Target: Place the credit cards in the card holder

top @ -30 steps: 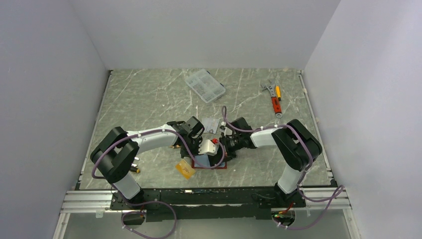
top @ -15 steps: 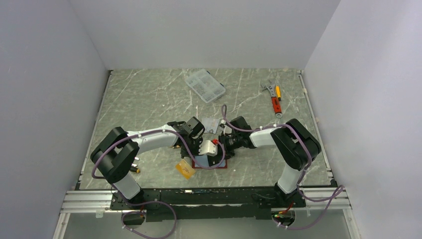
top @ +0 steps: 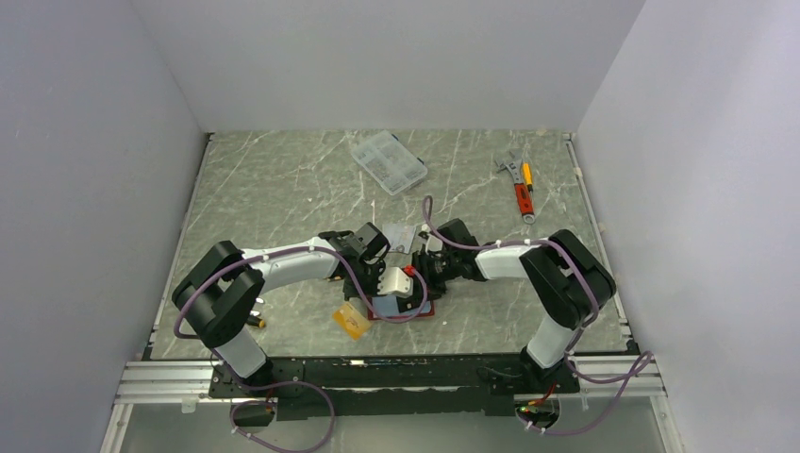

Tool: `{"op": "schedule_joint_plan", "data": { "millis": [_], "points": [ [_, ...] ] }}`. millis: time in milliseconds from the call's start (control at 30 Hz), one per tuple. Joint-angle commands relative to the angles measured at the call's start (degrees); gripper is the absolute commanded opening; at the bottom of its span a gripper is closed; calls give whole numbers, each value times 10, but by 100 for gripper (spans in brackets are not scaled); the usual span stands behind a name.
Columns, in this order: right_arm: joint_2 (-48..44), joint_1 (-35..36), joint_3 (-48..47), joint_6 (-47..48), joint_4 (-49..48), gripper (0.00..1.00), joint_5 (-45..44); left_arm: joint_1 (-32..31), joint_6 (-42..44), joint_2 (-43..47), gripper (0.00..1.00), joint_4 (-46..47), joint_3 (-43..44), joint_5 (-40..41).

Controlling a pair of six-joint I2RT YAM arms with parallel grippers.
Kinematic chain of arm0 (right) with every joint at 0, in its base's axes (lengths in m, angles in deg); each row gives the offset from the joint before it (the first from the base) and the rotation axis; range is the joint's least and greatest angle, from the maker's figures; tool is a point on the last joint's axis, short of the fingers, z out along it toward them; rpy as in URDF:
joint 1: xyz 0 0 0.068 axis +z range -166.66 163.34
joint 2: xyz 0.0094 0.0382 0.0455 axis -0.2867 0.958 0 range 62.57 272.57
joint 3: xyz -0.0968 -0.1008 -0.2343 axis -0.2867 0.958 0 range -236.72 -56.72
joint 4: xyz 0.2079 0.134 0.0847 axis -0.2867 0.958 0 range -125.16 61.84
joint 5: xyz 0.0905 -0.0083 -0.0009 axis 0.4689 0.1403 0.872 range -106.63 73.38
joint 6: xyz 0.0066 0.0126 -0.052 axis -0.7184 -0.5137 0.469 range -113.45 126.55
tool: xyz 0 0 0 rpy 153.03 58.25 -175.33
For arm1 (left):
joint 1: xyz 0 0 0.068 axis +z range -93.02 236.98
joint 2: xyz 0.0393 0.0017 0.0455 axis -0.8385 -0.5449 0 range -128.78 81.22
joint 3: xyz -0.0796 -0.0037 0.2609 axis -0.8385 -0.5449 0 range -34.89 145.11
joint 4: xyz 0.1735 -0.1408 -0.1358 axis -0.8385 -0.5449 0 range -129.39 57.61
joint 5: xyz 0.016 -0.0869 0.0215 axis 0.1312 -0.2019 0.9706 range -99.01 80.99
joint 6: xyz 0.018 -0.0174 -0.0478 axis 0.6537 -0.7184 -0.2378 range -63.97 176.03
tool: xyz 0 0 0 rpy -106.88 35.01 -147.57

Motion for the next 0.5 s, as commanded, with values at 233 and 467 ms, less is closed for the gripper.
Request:
{"op": "schedule_joint_plan", "data": {
  "millis": [233,467],
  "points": [
    [-42,-2,-35,59,141,43,-90,-12,8,-21,9,12,9,-37],
    [-83,-2,-48,68,181,43,-117,-12,6,-22,8,16,7,-37]
  ]
}}
